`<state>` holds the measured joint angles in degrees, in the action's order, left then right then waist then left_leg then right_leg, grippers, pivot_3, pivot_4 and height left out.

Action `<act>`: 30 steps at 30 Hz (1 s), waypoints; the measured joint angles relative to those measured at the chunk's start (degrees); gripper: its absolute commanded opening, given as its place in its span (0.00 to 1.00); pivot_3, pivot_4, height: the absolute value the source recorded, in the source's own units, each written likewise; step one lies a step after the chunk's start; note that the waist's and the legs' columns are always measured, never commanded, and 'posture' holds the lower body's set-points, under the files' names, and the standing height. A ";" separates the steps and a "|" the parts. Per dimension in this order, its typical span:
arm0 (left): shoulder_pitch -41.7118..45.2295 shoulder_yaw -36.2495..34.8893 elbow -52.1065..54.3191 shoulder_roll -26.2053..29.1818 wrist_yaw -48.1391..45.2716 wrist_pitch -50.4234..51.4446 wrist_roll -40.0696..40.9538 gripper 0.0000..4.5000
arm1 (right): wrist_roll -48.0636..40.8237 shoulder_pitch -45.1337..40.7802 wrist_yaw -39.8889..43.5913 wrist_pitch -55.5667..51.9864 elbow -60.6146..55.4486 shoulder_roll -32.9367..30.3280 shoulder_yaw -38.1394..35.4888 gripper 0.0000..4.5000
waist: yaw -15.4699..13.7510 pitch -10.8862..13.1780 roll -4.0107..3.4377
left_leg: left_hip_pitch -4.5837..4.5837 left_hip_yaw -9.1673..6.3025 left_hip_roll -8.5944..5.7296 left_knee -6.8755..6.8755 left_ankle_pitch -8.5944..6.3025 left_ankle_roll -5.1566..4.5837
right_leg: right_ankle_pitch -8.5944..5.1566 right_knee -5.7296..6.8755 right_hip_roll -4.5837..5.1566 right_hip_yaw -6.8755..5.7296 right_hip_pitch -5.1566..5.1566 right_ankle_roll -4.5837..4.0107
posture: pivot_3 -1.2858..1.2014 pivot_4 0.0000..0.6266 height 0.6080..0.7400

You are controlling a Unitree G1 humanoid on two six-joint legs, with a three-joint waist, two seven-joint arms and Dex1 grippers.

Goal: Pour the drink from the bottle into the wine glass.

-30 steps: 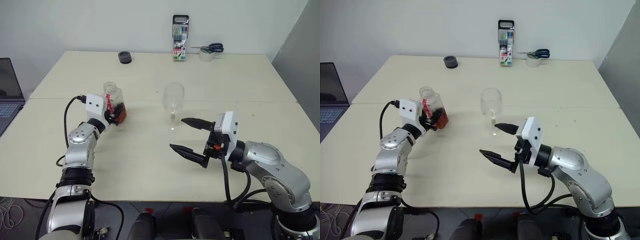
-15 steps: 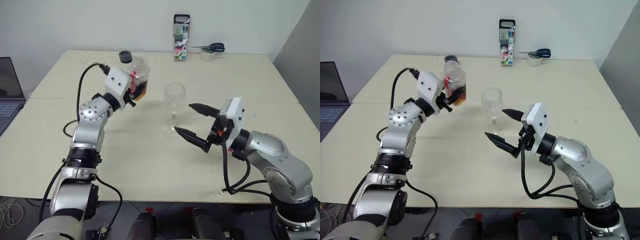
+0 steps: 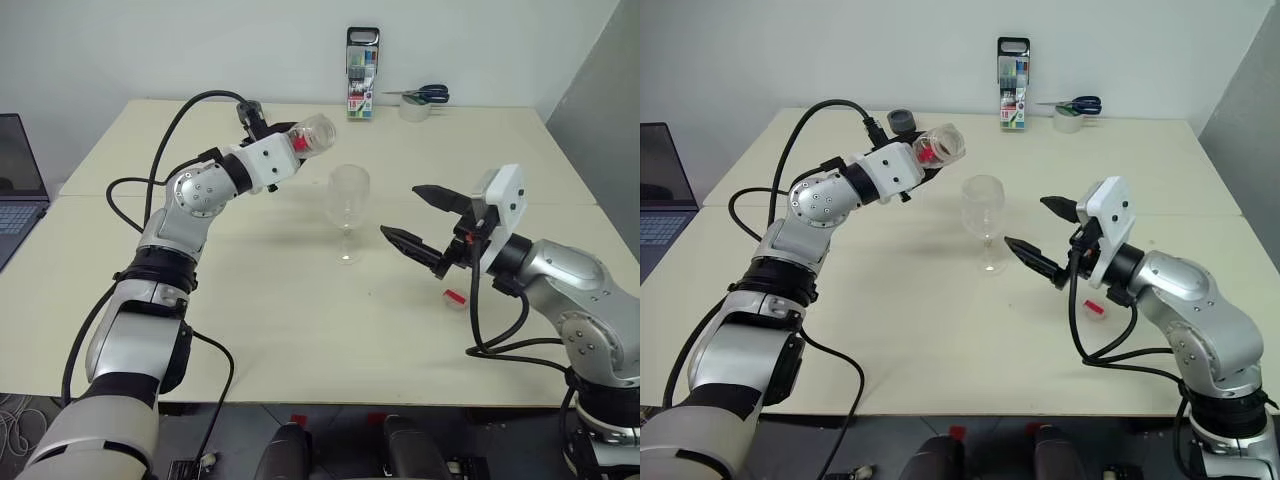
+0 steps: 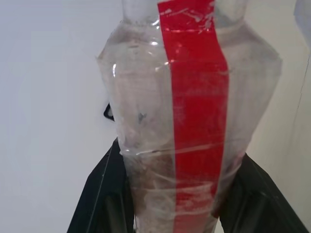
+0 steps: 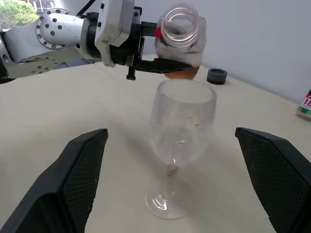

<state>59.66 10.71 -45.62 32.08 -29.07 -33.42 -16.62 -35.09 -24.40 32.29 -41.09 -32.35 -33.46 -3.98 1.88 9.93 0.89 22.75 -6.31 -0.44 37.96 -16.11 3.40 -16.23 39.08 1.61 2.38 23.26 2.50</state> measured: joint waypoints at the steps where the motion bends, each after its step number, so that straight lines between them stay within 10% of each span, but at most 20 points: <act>1: 0.78 0.72 -1.22 0.17 1.06 -1.99 -1.60 0.38 | -0.07 -0.01 0.29 0.00 0.05 -0.37 -0.06 1.00 | 0.00 0.00 0.00 | 0.00 0.00 0.00 0.00 0.00 0.00 | 0.00 0.01 0.00 0.00 0.00 0.00 | 0.52 0.24 1.00; 30: 8.64 9.37 -12.17 2.54 23.73 -14.71 -21.01 0.38 | 0.01 0.43 0.03 0.46 -0.03 1.02 1.02 1.00 | 0.05 0.00 0.01 | 0.03 0.00 -0.02 0.01 0.00 0.01 | 0.00 0.04 0.00 -0.01 0.02 0.00 | 0.52 0.24 1.00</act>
<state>68.30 20.08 -57.79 34.62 -5.34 -48.12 -37.63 -35.08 -23.97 32.32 -40.63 -32.37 -32.44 -2.96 1.94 9.93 0.90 22.78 -6.31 -0.45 37.97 -16.11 3.41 -16.23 39.11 1.61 2.38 23.28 2.50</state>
